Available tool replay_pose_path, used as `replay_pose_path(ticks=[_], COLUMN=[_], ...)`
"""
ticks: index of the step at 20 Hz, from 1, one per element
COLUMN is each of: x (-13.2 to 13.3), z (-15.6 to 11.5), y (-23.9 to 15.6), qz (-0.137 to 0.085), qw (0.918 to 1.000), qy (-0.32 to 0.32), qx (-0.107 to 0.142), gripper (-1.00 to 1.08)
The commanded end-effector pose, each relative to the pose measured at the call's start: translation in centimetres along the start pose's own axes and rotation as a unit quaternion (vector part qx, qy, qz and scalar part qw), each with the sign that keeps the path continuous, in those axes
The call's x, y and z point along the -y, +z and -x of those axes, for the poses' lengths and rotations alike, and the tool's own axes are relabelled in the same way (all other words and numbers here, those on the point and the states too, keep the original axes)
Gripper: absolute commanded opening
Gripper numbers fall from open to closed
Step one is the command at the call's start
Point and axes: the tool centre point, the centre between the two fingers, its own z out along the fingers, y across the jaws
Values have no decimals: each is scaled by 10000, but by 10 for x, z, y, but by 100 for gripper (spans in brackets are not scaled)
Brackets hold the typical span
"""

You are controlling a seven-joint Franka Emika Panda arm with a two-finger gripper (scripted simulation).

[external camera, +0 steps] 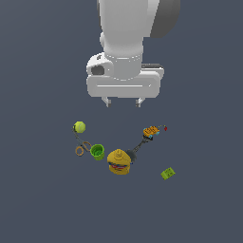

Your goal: Pick up a designated object from a clutter of objects.

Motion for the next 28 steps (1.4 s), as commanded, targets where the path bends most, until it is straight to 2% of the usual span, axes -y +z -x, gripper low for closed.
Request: replay_pose_path(ticks=[1, 10, 17, 22, 28], x=[0, 16, 14, 0, -33], z=[0, 0, 0, -3, -8], y=[0, 12, 13, 26, 55], qz=[0, -105, -96, -51, 38], qw=[10000, 9998, 9998, 9997, 9989], qy=[0, -147, -158, -246, -460], qx=[0, 77, 76, 80, 97], gripper=[100, 100, 100, 100, 100])
